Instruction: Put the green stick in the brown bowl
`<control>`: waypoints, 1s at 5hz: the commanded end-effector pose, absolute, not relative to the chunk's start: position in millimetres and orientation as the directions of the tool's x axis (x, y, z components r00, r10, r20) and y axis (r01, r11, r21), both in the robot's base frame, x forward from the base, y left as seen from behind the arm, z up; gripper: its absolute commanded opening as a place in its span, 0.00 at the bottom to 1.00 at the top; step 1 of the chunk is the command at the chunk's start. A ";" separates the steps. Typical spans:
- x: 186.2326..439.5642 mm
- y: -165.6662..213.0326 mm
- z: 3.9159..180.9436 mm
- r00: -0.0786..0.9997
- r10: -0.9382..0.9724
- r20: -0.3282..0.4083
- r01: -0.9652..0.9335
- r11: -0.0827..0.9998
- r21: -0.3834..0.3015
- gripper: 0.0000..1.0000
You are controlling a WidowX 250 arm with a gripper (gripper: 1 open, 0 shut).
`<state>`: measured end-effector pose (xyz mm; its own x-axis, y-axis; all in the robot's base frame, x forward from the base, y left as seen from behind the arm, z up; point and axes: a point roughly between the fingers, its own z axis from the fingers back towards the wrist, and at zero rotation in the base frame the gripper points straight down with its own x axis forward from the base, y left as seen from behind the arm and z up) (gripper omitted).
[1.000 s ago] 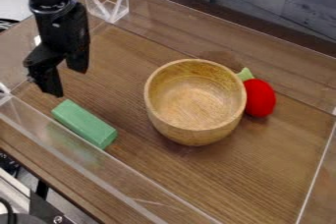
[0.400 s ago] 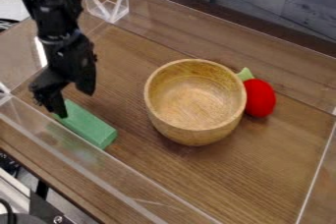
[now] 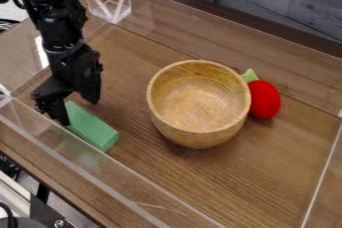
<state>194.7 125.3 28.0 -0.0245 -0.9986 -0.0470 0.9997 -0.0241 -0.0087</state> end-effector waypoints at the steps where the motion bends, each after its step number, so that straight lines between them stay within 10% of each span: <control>1: 198.0 122.4 27.6 -0.061 -0.997 -0.046 0.998 -0.061 0.003 1.00; 5: 206.3 123.8 25.4 -0.058 -0.998 -0.020 0.998 -0.058 -0.010 1.00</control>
<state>200.9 117.6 18.5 -0.0582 -0.9983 -0.0021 0.9975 -0.0580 -0.0393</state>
